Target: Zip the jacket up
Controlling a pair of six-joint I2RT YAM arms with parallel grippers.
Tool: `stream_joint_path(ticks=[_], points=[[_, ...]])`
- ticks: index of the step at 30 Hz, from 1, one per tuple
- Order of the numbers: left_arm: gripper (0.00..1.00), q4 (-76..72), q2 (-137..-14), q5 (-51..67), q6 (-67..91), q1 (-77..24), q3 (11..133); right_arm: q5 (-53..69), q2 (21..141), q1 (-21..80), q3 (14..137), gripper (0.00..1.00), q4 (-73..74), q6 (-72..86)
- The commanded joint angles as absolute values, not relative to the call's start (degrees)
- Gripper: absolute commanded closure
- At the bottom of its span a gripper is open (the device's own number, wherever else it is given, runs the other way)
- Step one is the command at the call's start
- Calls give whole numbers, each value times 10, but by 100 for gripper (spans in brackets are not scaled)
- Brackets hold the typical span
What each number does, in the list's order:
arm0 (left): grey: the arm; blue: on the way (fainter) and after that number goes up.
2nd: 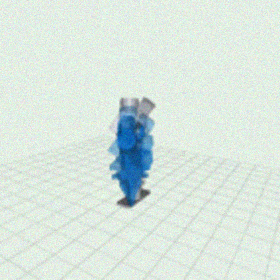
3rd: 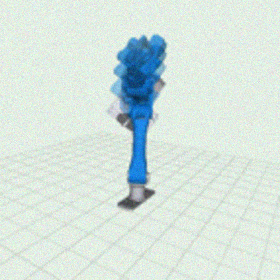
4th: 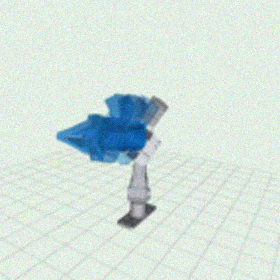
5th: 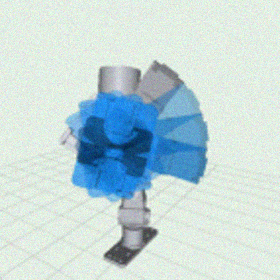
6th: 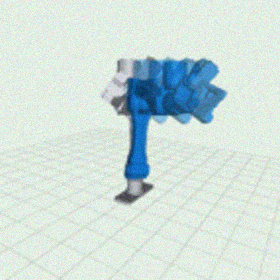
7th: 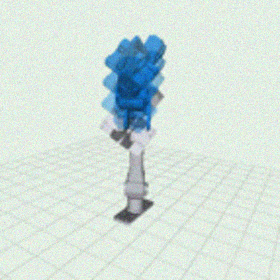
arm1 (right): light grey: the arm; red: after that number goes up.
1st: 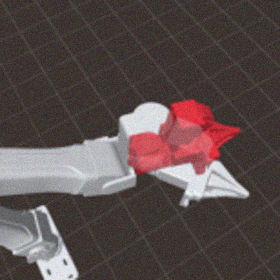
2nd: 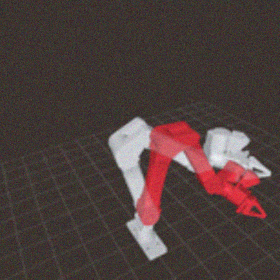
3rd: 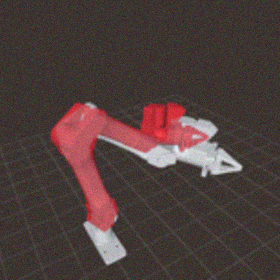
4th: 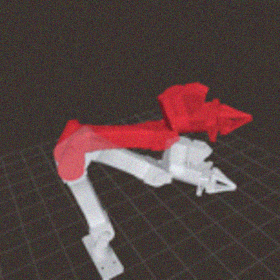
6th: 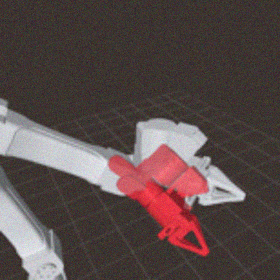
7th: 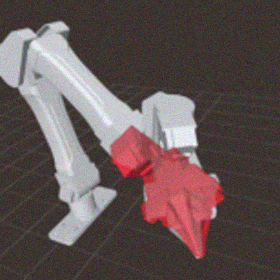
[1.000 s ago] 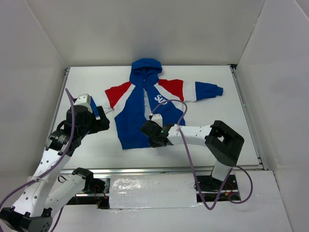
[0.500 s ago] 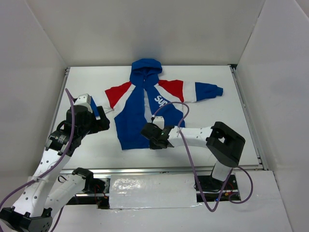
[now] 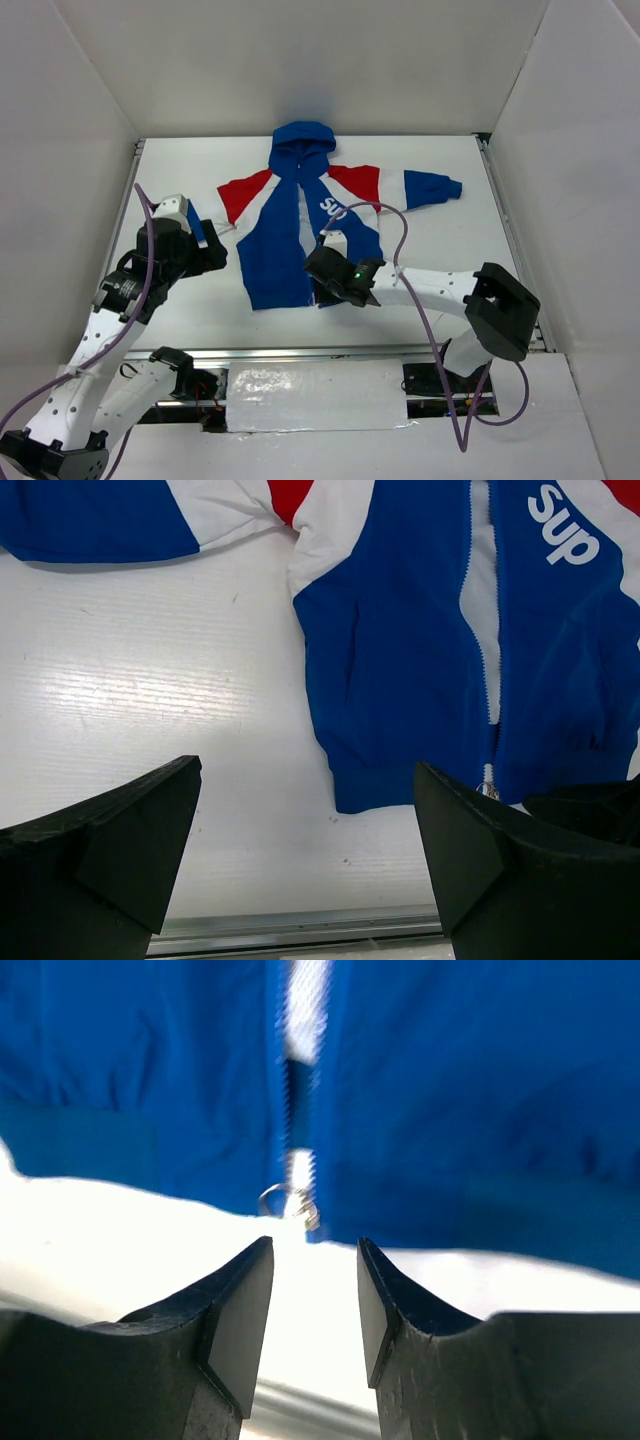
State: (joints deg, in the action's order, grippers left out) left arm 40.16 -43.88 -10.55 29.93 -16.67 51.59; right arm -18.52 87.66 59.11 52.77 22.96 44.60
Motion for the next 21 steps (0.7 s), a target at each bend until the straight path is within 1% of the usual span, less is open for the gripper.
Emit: stream_joint_path(ticks=[1,2,3,7,12,21], points=[[1,378,-428,-98,287,-163,513,-195,867,576,513,53,201,350],[1,378,-428,-98,287,-163,512,-207,874,573,516,53,206,341],[1,379,-428,-98,287,-163,513,-210,881,573,520,50,213,332],[1,378,-426,-98,287,-163,512,-188,882,573,513,49,202,279],[1,378,-428,-96,286,-163,512,-166,890,570,506,50,188,259],[1,378,-428,-95,286,-163,512,-168,939,570,517,51,183,274]])
